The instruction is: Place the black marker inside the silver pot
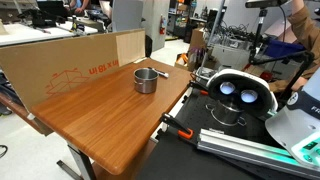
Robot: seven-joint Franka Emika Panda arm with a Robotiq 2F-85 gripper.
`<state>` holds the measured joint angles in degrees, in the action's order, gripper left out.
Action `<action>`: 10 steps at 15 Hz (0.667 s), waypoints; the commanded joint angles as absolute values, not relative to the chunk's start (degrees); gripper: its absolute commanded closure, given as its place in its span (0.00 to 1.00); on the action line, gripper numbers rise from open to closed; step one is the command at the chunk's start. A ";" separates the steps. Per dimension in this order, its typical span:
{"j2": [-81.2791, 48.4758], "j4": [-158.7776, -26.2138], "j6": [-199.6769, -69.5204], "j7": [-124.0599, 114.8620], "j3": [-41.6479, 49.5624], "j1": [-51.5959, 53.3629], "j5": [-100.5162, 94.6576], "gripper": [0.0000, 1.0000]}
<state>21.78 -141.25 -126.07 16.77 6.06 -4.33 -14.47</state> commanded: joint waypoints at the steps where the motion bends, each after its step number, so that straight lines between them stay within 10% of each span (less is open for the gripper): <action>1: 21.80 -141.08 -125.89 16.71 6.25 -4.10 -14.52 0.00; 10: 20.28 -141.24 -129.43 16.12 6.51 -4.16 -14.53 0.00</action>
